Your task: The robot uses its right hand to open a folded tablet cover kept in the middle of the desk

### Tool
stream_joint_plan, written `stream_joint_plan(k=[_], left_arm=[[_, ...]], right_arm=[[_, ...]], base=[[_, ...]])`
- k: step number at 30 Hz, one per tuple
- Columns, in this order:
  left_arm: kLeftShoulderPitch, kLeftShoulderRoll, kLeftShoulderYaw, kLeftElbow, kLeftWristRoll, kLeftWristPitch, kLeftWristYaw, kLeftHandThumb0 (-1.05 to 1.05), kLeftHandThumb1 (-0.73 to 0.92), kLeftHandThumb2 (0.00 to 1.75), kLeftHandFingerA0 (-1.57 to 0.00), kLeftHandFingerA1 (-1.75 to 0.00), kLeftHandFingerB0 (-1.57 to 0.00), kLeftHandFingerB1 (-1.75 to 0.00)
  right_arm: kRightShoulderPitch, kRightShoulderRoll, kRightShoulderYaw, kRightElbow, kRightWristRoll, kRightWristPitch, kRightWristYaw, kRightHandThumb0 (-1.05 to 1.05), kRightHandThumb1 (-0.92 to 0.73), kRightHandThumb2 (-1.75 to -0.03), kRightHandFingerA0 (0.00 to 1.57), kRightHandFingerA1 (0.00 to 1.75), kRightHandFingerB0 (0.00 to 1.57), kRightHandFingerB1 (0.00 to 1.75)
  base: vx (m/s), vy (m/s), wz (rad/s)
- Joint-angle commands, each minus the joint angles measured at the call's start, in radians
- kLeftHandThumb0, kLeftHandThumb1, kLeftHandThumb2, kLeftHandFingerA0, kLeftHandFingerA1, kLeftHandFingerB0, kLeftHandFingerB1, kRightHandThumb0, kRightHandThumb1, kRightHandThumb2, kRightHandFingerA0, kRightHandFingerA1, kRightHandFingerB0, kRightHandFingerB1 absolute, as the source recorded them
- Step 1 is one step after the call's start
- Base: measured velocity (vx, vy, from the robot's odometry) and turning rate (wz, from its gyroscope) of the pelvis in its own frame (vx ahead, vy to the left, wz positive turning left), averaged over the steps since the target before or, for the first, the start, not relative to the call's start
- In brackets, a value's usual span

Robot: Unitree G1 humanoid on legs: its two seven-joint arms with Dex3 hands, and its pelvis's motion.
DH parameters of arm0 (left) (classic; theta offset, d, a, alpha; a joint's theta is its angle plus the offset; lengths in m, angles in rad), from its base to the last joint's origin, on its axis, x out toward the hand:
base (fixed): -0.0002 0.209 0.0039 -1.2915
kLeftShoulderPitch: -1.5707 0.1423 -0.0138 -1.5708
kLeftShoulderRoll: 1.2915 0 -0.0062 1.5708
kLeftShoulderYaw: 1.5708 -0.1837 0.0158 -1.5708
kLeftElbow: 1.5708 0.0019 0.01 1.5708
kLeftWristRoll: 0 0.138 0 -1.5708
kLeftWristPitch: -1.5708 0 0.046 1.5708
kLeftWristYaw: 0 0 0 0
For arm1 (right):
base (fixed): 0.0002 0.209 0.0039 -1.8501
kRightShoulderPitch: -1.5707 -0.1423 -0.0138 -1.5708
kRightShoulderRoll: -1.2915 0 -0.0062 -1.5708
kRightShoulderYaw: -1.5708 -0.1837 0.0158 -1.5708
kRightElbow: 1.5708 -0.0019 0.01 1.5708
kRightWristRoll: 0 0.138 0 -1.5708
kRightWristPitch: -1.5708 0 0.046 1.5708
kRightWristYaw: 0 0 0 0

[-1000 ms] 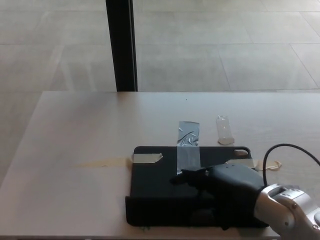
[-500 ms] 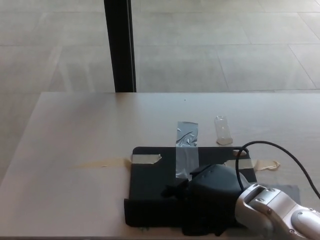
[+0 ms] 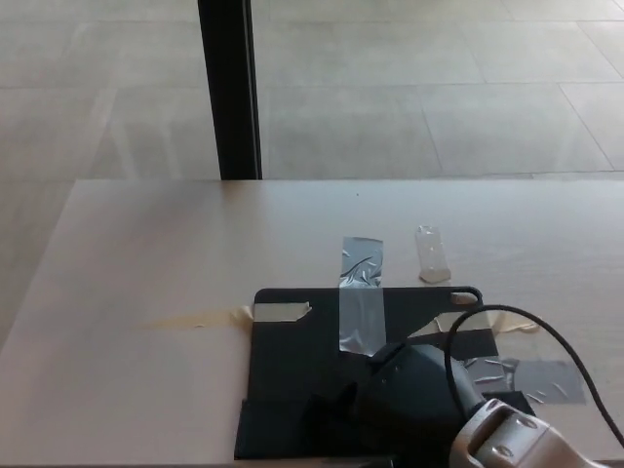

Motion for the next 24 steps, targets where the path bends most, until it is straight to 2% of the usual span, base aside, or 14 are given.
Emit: stream_joint_plan(k=[1, 2, 3, 7, 9, 10, 11, 12, 13, 17, 18, 19, 20, 24], left_arm=[[-0.011, 0.093, -0.005, 0.009, -0.022, 0.028, -0.016, -0.77, 0.87, 0.66, -0.75, -0.77, -0.53, -0.65], [-0.012, 0.094, 0.0, 0.01, -0.028, 0.031, -0.018, -0.77, 0.87, 0.66, -0.76, -0.77, -0.53, -0.65], [-0.013, 0.094, -0.002, 0.012, -0.027, 0.03, -0.015, -0.78, 0.87, 0.65, -0.78, -0.78, -0.54, -0.65], [-0.008, 0.091, -0.005, 0.012, -0.026, 0.029, -0.009, -0.78, 0.86, 0.65, -0.78, -0.77, -0.55, -0.65], [-0.006, 0.089, -0.006, 0.012, -0.028, 0.024, -0.012, -0.79, 0.86, 0.65, -0.81, -0.79, -0.54, -0.66], [-0.006, 0.088, -0.004, 0.012, -0.031, 0.025, -0.015, -0.78, 0.86, 0.65, -0.78, -0.78, -0.53, -0.66], [-0.005, 0.087, -0.004, 0.01, -0.033, 0.026, -0.016, -0.78, 0.86, 0.65, -0.77, -0.78, -0.54, -0.66], [-0.005, 0.086, -0.005, 0.01, -0.035, 0.023, -0.02, -0.78, 0.86, 0.65, -0.77, -0.78, -0.53, -0.65], [-0.007, 0.086, -0.001, 0.01, -0.04, 0.029, -0.019, -0.77, 0.85, 0.65, -0.77, -0.78, -0.54, -0.65], [-0.014, 0.087, -0.006, 0.015, -0.041, 0.031, -0.013, -0.77, 0.86, 0.65, -0.77, -0.77, -0.55, -0.66], [-0.018, 0.088, -0.011, 0.014, -0.038, 0.035, -0.011, -0.77, 0.86, 0.65, -0.77, -0.77, -0.55, -0.65], [-0.023, 0.089, -0.012, 0.014, -0.041, 0.04, -0.011, -0.77, 0.86, 0.66, -0.75, -0.76, -0.54, -0.65], [-0.027, 0.091, -0.011, 0.015, -0.046, 0.043, -0.011, -0.77, 0.85, 0.66, -0.74, -0.76, -0.54, -0.64], [-0.03, 0.089, -0.019, 0.014, -0.049, 0.032, -0.019, -0.79, 0.85, 0.65, -0.75, -0.77, -0.54, -0.65]], right_arm=[[0.347, -0.035, 0.045, -0.28, -0.325, 0.2, 0.288, -1.05, -0.92, -0.87, 0.59, 0.9, 0.27, 0.51], [0.39, -0.028, 0.023, -0.29, -0.292, 0.23, 0.271, -1.01, -0.8, -1.19, 0.53, 0.77, 0.25, 0.56], [0.411, -0.024, 0.012, -0.296, -0.293, 0.244, 0.274, -1.05, -0.92, -0.85, 0.54, 0.81, 0.25, 0.49], [0.486, -0.005, -0.047, -0.313, -0.263, 0.274, 0.233, -1.04, -0.92, -0.83, 0.49, 0.77, 0.25, 0.46], [0.528, 0.024, -0.096, -0.335, -0.2, 0.316, 0.241, -1.0, -0.79, -1.21, 0.52, 0.85, 0.19, 0.52], [0.539, 0.021, -0.111, -0.342, -0.182, 0.316, 0.239, -1.02, -0.92, -0.82, 0.44, 0.82, 0.22, 0.45], [0.56, 0.029, -0.132, -0.348, -0.162, 0.315, 0.224, -1.02, -0.82, -1.24, 0.52, 0.83, 0.21, 0.52], [0.576, 0.031, -0.143, -0.352, -0.168, 0.31, 0.217, -1.04, -0.84, -1.26, 0.55, 0.89, 0.22, 0.52], [0.585, 0.035, -0.152, -0.351, -0.168, 0.304, 0.208, -1.02, -0.92, -0.82, 0.53, 0.99, 0.25, 0.47], [0.633, 0.067, -0.21, -0.363, -0.116, 0.294, 0.185, -0.94, -0.75, -1.18, 0.5, 0.9, 0.23, 0.55], [0.639, 0.072, -0.224, -0.363, -0.112, 0.288, 0.182, -0.99, -0.92, -0.77, 0.46, 0.9, 0.24, 0.48], [0.651, 0.08, -0.252, -0.364, -0.087, 0.287, 0.177, -1.0, -0.92, -0.78, 0.49, 0.82, 0.24, 0.45], [0.657, 0.089, -0.271, -0.367, -0.075, 0.288, 0.188, -1.05, -0.84, -1.21, 0.45, 0.78, 0.16, 0.51], [0.687, 0.113, -0.324, -0.391, -0.034, 0.295, 0.241, -1.02, -0.82, -1.19, 0.47, 0.81, 0.18, 0.51]], base=[[0.0, 0.0, 0.0], [0.0, 0.0, 0.0], [0.0, 0.0, 0.0], [0.0, 0.0, 0.0], [0.0, 0.0, 0.0], [0.0, 0.0, 0.0], [0.0, 0.0, 0.0], [0.0, 0.0, 0.0], [0.0, 0.0, 0.0], [0.0, 0.0, 0.0], [0.0, 0.0, 0.0], [0.0, 0.0, 0.0], [0.0, 0.0, 0.0], [0.0, 0.0, 0.0]])
